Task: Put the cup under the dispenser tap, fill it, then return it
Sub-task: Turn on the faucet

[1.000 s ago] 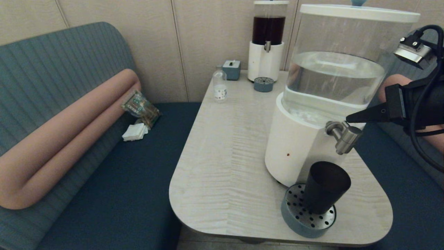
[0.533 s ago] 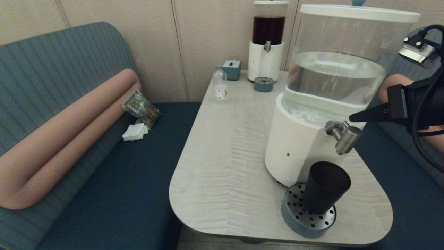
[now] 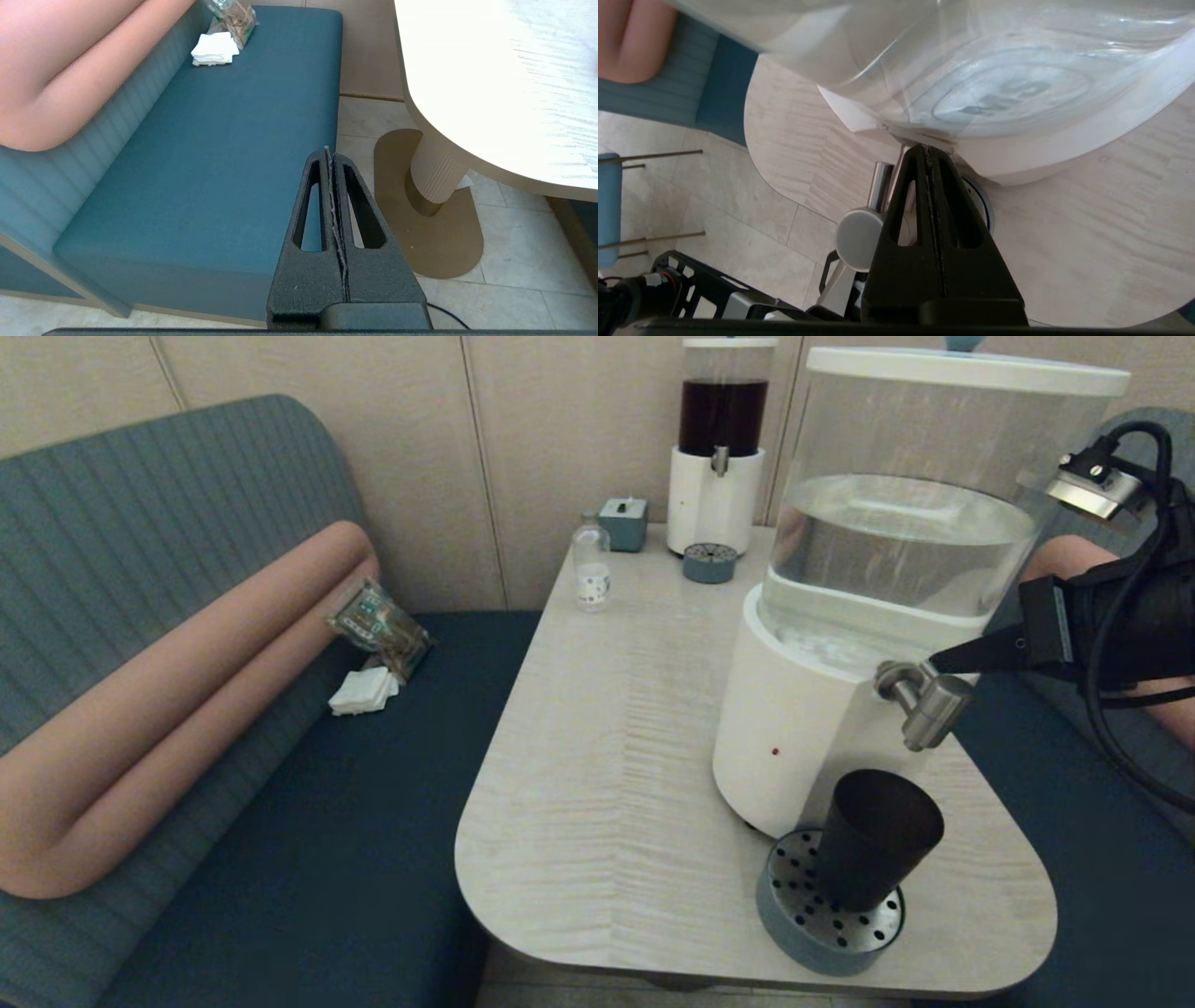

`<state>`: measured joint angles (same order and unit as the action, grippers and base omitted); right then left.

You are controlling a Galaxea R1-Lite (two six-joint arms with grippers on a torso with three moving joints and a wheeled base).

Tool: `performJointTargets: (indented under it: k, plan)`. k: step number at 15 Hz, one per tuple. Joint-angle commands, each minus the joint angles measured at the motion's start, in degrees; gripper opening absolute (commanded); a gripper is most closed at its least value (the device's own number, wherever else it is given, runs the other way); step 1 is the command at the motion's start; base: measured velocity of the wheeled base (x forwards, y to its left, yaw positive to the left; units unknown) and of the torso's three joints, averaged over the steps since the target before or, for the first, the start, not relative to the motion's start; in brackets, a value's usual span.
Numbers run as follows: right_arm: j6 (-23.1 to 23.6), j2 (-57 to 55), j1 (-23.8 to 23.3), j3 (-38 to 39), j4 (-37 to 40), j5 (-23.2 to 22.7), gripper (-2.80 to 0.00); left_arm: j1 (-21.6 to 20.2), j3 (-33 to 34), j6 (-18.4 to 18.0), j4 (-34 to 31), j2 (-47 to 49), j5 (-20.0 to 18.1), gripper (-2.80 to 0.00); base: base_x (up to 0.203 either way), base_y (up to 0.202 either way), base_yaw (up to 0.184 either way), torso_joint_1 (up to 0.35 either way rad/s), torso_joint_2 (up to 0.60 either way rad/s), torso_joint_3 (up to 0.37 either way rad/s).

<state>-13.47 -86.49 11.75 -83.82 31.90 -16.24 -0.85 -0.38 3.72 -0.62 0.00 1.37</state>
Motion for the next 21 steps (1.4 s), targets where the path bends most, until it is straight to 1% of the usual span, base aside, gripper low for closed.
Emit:
performJointTargets:
  k: [1, 13, 18, 21]
  plan:
    - [0.02, -0.52, 0.73, 0.06, 0.10, -0.10, -2.80, -0.03, 0.03, 0.03, 0.01, 0.09, 0.04, -2.80, 0.000, 0.000, 0.000, 0.000, 0.00, 0.000]
    - [0.14, -0.53, 1.80, 0.60, -0.11, -0.54, -2.80, -0.03, 0.03, 0.05, 0.01, 0.09, 0.04, -2.80, 0.000, 0.000, 0.000, 0.000, 0.00, 0.000]
    - [1.17, 0.35, 2.67, 1.56, -0.53, -0.54, -2.80, -0.03, 0.03, 0.06, 0.01, 0.09, 0.04, -2.80, 0.000, 0.000, 0.000, 0.000, 0.00, 0.000]
    - [1.17, 1.05, 2.84, 2.85, -2.77, -0.54, -2.80, -0.03, 0.01, 0.02, 0.01, 0.09, 0.04, -2.80, 0.000, 0.000, 0.000, 0.000, 0.00, 0.000]
